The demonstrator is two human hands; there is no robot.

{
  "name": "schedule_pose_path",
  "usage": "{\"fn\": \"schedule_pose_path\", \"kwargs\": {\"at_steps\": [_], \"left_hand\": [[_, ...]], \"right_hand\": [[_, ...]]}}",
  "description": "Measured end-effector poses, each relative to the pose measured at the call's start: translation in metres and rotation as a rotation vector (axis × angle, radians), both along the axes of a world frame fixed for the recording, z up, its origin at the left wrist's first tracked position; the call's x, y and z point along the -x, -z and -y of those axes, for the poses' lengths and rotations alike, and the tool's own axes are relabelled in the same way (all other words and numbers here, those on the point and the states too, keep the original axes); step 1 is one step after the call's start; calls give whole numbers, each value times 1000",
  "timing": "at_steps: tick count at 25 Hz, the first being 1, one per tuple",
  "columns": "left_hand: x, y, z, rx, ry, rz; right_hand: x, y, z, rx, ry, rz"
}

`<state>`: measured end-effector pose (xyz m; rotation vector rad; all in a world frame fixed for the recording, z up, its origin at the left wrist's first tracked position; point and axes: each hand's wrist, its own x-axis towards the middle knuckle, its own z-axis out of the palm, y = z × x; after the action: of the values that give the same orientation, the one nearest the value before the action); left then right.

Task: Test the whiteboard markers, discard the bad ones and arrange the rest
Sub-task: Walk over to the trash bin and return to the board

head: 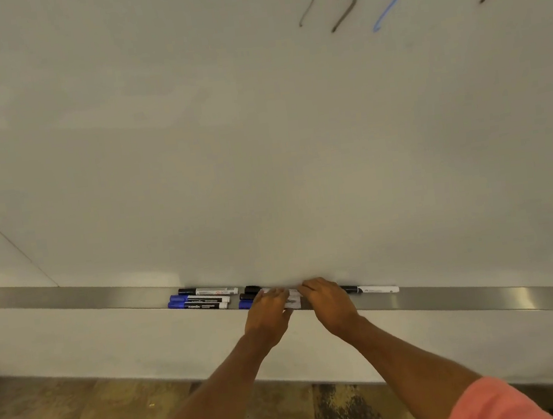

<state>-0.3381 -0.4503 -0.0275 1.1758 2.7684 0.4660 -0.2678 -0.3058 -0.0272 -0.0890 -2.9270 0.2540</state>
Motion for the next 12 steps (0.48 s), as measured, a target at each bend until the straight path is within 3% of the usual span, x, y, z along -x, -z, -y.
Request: {"fn": "schedule_pose_path", "kwargs": {"at_steps": [12], "left_hand": [[-55, -4, -75, -10, 56, -5]], "right_hand": [[-62, 10, -80, 31, 201, 142]]}}
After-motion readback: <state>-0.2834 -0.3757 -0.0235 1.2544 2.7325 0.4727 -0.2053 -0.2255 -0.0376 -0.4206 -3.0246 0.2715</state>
